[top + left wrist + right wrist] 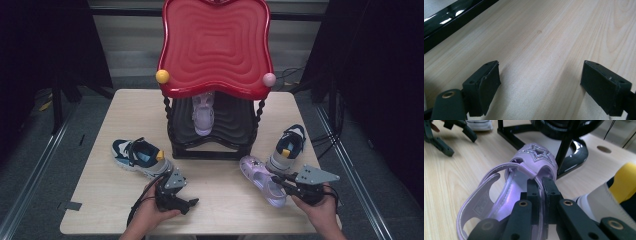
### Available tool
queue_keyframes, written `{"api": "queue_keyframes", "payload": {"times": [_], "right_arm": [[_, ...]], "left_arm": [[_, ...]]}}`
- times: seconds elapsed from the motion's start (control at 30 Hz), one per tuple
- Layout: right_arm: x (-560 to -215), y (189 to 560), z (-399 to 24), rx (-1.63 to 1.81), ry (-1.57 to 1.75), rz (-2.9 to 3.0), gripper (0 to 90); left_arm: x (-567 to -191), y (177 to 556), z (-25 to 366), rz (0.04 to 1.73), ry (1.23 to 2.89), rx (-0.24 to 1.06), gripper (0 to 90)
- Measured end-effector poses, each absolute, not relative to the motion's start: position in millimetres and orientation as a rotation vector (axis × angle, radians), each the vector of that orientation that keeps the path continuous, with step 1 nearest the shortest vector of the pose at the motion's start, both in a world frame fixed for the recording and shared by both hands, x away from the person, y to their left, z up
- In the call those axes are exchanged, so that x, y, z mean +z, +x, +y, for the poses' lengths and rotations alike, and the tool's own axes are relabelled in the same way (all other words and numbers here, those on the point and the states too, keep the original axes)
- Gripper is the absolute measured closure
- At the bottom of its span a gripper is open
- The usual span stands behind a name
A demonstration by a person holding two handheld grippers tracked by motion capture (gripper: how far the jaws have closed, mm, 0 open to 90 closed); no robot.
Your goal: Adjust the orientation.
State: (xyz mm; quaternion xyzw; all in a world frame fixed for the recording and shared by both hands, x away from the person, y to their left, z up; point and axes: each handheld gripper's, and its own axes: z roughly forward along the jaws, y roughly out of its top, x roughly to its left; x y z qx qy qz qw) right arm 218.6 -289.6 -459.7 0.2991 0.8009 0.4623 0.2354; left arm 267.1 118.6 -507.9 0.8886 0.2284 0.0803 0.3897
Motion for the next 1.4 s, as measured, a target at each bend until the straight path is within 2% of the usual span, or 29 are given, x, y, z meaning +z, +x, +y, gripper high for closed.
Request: {"api": "queue_keyframes", "payload": {"times": [0.9,1.4], "right_arm": [[-408.9,219.9,-254.7,1.332,0.715,2.032,85.0],[-401.1,231.3,-236.9,1.345,0.783,1.922,85.0]], "left_arm": [[-507.6,267.4,119.0,0.573,2.267,0.206,15.3],[-507.6,267.4,119.0,0.574,2.268,0.207,15.3]]}}
